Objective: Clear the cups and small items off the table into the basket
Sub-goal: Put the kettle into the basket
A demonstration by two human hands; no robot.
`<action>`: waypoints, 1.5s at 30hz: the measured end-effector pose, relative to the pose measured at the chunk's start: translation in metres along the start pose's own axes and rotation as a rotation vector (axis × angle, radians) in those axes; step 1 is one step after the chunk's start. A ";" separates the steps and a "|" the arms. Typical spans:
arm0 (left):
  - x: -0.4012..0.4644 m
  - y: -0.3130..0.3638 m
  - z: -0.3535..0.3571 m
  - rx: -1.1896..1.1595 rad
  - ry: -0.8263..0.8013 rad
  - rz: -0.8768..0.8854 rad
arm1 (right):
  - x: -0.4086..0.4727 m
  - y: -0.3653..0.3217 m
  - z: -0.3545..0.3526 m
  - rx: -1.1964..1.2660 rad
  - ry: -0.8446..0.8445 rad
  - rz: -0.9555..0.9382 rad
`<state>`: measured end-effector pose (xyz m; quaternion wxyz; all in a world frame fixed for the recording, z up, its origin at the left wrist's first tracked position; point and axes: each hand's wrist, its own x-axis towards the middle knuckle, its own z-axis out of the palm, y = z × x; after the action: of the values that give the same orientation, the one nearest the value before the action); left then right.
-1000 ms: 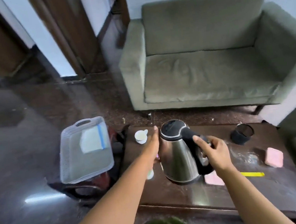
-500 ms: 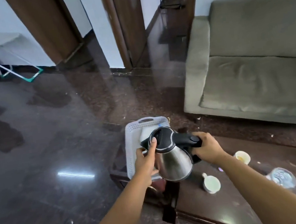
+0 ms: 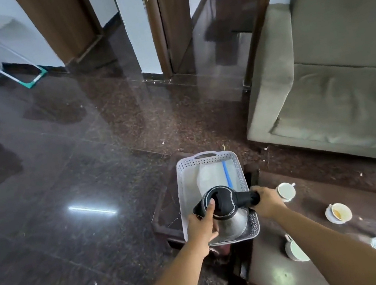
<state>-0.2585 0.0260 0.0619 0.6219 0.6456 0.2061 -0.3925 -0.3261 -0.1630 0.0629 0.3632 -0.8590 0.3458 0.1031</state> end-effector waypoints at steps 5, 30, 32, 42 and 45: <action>0.021 -0.007 -0.015 0.119 0.075 0.010 | -0.005 0.009 0.029 -0.013 -0.138 0.073; 0.095 -0.016 -0.091 0.454 0.417 -0.260 | 0.018 -0.036 0.066 0.245 -0.072 0.229; 0.095 -0.040 -0.084 0.322 0.210 -0.399 | 0.010 -0.034 0.069 0.255 -0.082 0.237; 0.102 -0.010 -0.090 1.221 0.245 -0.121 | 0.005 -0.032 0.068 0.276 -0.013 0.235; 0.124 -0.003 -0.098 1.178 0.271 -0.133 | 0.019 -0.039 0.069 0.252 -0.033 0.225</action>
<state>-0.1616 0.0933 -0.0426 0.1023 0.9110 0.0713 -0.3930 -0.2808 -0.1053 0.0272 0.4598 -0.7607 0.4440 0.1129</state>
